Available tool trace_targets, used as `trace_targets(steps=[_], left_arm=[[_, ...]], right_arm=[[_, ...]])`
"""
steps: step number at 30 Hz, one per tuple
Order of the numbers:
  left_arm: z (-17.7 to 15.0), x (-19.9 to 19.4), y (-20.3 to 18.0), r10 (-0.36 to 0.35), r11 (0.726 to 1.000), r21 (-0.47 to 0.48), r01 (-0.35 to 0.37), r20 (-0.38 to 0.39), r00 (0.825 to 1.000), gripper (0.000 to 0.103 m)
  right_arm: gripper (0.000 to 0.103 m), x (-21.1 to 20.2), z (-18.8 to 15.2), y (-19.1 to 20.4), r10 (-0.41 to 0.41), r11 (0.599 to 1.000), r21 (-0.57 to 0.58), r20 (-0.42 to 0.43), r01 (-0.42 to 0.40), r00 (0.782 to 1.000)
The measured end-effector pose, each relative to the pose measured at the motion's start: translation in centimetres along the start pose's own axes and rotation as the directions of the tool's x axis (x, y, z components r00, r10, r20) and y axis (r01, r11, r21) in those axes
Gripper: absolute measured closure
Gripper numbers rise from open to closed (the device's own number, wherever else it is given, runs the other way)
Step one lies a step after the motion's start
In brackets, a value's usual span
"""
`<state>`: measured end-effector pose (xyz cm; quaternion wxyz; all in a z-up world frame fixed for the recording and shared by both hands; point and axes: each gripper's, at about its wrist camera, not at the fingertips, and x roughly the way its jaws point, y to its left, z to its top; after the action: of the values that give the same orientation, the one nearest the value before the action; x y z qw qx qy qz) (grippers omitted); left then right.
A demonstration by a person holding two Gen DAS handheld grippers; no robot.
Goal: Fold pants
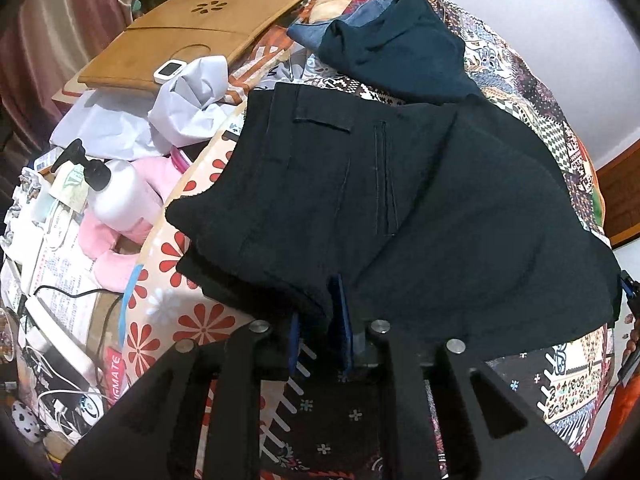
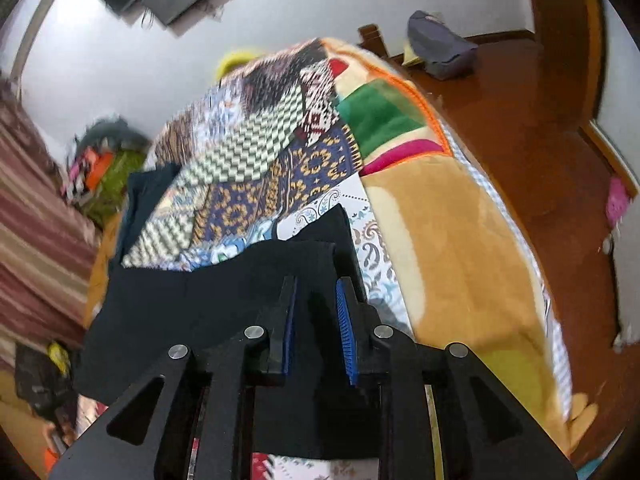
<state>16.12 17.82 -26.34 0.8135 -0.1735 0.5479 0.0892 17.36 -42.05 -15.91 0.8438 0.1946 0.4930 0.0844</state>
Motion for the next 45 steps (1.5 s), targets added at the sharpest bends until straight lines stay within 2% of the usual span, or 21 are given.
trace_targets(steps=[3, 7, 8, 10, 12, 13, 16, 21, 25, 28, 30, 31, 32, 34, 36, 38, 41, 45], left_arm=[[0.0, 0.1, 0.1, 0.005, 1.000, -0.006, -0.005, -0.002, 1.000, 0.085], [0.1, 0.1, 0.0, 0.024, 1.000, 0.000, -0.024, -0.003, 1.000, 0.082], [0.1, 0.1, 0.0, 0.026, 1.000, 0.001, -0.026, -0.003, 1.000, 0.082], [0.1, 0.0, -0.1, 0.034, 0.999, 0.003, -0.034, 0.003, 0.999, 0.082], [0.1, -0.2, -0.3, 0.050, 0.999, 0.017, -0.051, 0.017, 0.999, 0.082], [0.0, -0.4, -0.4, 0.060, 0.998, 0.022, -0.061, 0.031, 0.998, 0.082], [-0.1, -1.4, -0.6, 0.090, 0.995, 0.036, -0.094, 0.091, 0.992, 0.086], [0.2, -3.1, 0.1, 0.069, 0.998, -0.002, -0.070, 0.142, 0.987, 0.086], [-0.1, -2.2, 0.0, 0.071, 0.997, 0.023, -0.074, 0.108, 0.992, 0.085], [-0.6, -0.7, 0.0, 0.067, 0.997, 0.042, -0.068, 0.044, 0.997, 0.082], [-0.9, -0.8, 0.0, 0.070, 0.997, 0.040, -0.072, 0.050, 0.996, 0.078], [-0.9, -1.0, 0.2, 0.078, 0.996, 0.036, -0.080, 0.056, 0.995, 0.073], [-0.9, -1.4, 0.4, 0.081, 0.996, 0.029, -0.083, 0.062, 0.995, 0.067], [-0.8, -2.2, 0.8, 0.087, 0.996, 0.007, -0.088, 0.075, 0.993, 0.058], [-0.5, -3.7, 1.4, 0.116, 0.993, -0.010, -0.116, 0.116, 0.986, 0.050], [-0.1, -4.9, 1.5, 0.147, 0.989, -0.011, -0.147, 0.155, 0.977, 0.043], [0.9, -6.8, 1.0, 0.185, 0.982, 0.008, -0.191, 0.219, 0.958, 0.034], [2.7, -7.9, -1.6, 0.162, 0.981, 0.065, -0.185, 0.266, 0.950, 0.026]], right_arm=[[0.083, 1.6, 0.2, 0.6, -0.038, 0.998, -0.052, -0.049, 0.035, 0.998], [0.083, 2.8, 0.6, 1.1, -0.036, 0.996, -0.080, -0.058, 0.031, 0.998], [0.083, 2.9, 0.9, 1.1, -0.004, 0.998, -0.068, -0.046, 0.000, 0.999], [0.084, 2.9, 1.1, 1.2, 0.007, 0.998, -0.066, -0.033, -0.009, 0.999], [0.096, 2.4, 1.2, 1.4, 0.003, 0.997, -0.074, 0.008, -0.003, 1.000], [0.097, 2.1, 1.2, 1.5, -0.002, 0.997, -0.082, 0.029, 0.005, 1.000], [0.100, 1.2, 1.1, 1.9, -0.037, 0.993, -0.110, 0.074, 0.045, 0.997], [0.102, -0.4, 0.4, 2.2, -0.123, 0.974, -0.173, 0.117, 0.143, 0.985], [0.102, -0.9, -0.4, 1.8, -0.201, 0.955, -0.195, 0.122, 0.222, 0.972], [0.102, -1.1, -0.9, 1.0, -0.265, 0.941, -0.183, 0.115, 0.283, 0.957], [0.102, -1.6, -1.1, 1.1, -0.265, 0.942, -0.182, 0.111, 0.282, 0.958], [0.102, -1.8, -1.1, 1.3, -0.248, 0.947, -0.183, 0.107, 0.264, 0.963], [0.100, -2.1, -0.9, 1.7, -0.228, 0.951, -0.186, 0.110, 0.246, 0.967], [0.089, -2.5, -0.5, 2.7, -0.212, 0.951, -0.200, 0.125, 0.234, 0.969], [0.056, -2.6, 0.2, 3.8, -0.187, 0.952, -0.219, 0.140, 0.215, 0.972], [0.053, -2.4, 0.6, 4.5, -0.165, 0.955, -0.221, 0.156, 0.197, 0.974], [0.053, -0.9, 1.1, 4.9, -0.157, 0.958, -0.220, 0.128, 0.182, 0.979], [0.053, 2.3, 1.3, 4.2, -0.186, 0.965, -0.178, 0.046, 0.191, 0.982]])
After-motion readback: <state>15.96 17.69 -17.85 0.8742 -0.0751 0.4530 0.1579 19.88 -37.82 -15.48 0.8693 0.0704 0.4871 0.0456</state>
